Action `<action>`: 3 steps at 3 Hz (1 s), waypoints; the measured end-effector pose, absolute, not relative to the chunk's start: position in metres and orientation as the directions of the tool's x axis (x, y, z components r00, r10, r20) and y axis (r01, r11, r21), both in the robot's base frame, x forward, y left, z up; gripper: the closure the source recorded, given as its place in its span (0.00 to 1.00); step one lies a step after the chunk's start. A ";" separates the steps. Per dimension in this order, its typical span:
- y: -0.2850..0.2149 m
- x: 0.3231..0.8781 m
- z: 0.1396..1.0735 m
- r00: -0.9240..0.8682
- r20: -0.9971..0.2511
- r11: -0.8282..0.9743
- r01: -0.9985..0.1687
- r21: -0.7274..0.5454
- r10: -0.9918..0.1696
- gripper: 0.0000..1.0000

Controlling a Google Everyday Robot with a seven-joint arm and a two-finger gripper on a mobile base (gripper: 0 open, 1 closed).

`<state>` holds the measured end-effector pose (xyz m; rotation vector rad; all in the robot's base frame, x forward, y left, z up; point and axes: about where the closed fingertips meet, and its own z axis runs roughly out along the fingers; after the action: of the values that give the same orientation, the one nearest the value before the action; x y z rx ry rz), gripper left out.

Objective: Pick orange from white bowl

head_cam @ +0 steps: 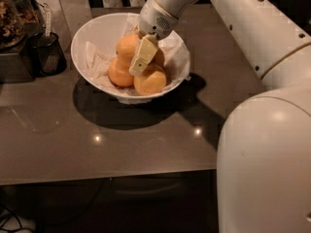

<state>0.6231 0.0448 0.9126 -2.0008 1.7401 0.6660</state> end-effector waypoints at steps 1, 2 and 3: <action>0.045 0.623 0.913 0.109 -0.594 -0.141 -0.990 0.007 -0.797 0.65; 0.045 0.623 0.913 0.109 -0.594 -0.141 -0.990 0.007 -0.797 0.88; 0.045 0.623 0.915 0.109 -0.594 -0.141 -0.990 0.007 -0.797 1.00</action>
Offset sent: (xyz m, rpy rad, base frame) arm 0.0000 0.0000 0.0000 0.0000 0.0000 0.0000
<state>0.6231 0.0447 0.9151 -2.0007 1.7399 0.6656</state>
